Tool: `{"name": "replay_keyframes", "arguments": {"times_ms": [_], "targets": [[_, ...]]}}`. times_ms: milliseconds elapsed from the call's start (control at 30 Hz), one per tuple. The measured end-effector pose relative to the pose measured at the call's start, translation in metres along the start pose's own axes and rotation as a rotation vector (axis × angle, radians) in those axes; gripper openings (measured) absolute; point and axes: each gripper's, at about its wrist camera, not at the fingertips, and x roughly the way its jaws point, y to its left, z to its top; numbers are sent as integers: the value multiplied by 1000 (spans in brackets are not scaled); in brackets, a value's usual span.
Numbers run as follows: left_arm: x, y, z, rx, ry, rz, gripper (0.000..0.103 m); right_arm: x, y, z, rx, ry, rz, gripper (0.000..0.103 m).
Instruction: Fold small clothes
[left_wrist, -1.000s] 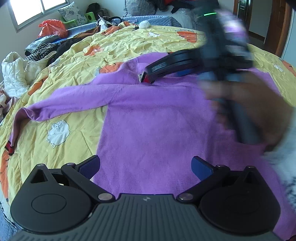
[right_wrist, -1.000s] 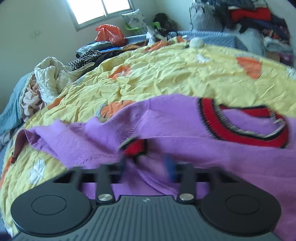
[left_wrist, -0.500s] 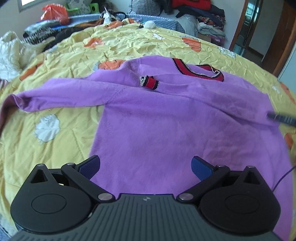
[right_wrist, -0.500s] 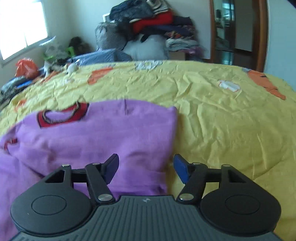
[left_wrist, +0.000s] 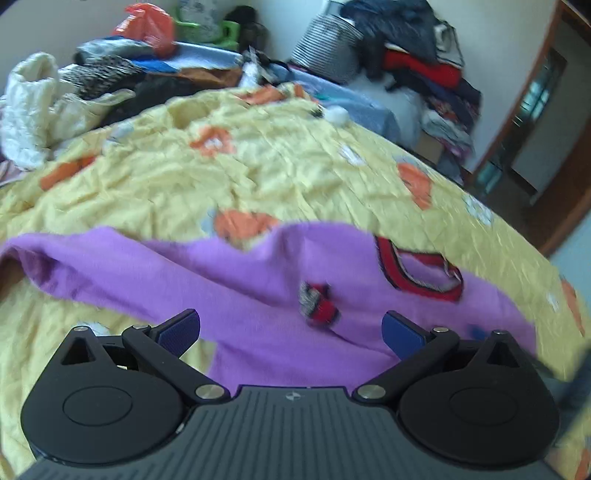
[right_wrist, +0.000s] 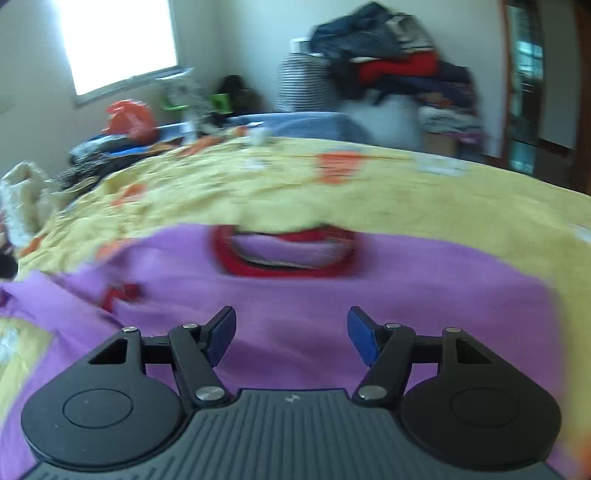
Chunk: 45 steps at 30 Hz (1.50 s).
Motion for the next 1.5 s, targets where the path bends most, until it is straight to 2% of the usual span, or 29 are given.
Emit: {"name": "replay_keyframes", "arguments": {"times_ms": [67,167,200,267,300,367,400,433,467,500,533,567,600,633,700,733,767,800,833,900,967,1033,1067,1133,1200,1267,1333,1433,1500], "targets": [[-9,11,-3,-14,-16,21,103,37,40,3,-4,34,31,66],[-18,34,-18,-23,0,55,103,70,86,-6,-69,66,-34,73],[-20,43,-24,-27,8,62,103,69,101,-12,-137,63,-37,77],[-21,62,-36,-49,18,63,103,63,121,-21,-269,29,-42,75],[-20,71,-42,-71,25,66,103,60,121,-18,-257,22,-43,75],[-17,84,-51,-112,38,49,103,57,109,-6,-103,-2,48,76],[-15,90,-56,-134,50,34,103,56,104,-4,-44,-15,104,82],[-13,94,-60,-154,65,16,103,61,105,-4,-37,12,132,85],[-11,97,-62,-168,78,-4,103,73,114,-6,-87,82,138,88],[-11,98,-66,-177,86,-18,103,79,128,-12,-183,116,104,88],[-11,98,-69,-178,91,-26,103,73,139,-18,-273,82,77,88],[-11,98,-70,-170,92,-30,103,67,142,-22,-301,76,110,87],[-11,95,-72,-156,89,-24,103,63,139,-21,-276,78,155,87],[-10,92,-73,-135,83,-9,103,57,133,-19,-226,48,160,87],[-6,84,-72,-84,58,48,103,49,118,-16,-136,-39,42,88],[-5,81,-72,-62,34,78,103,51,112,-14,-125,-49,-49,90],[-5,80,-72,-39,-8,97,103,61,107,-14,-138,6,-89,92],[-6,80,-72,1,-60,91,103,71,104,-14,-155,88,-54,91],[-7,84,-72,32,-86,70,103,62,98,-13,-138,60,-21,91],[-3,104,-68,24,-74,50,103,34,84,-11,-75,-14,26,92],[-2,145,-64,-101,-94,4,103,6,72,-18,6,-63,40,94],[-1,200,-61,-303,-133,-58,103,-15,61,-32,49,-94,95,96],[-1,229,-61,-402,-163,-113,103,-26,59,-40,52,-107,120,96],[-1,276,-63,-580,-218,-193,103,-38,57,-55,70,-126,115,96],[0,308,-66,-720,-282,-271,103,-46,58,-67,90,-115,142,96],[6,331,-72,-878,-294,-311,103,-51,59,-78,117,-109,161,96],[10,346,-87,-1048,-353,-363,103,-54,60,-83,145,-100,177,96],[6,353,-111,-1208,-476,-295,103,-65,62,-91,142,-99,197,96],[2,356,-115,-1246,-573,-277,103,-69,66,-92,123,-108,211,96]]}}
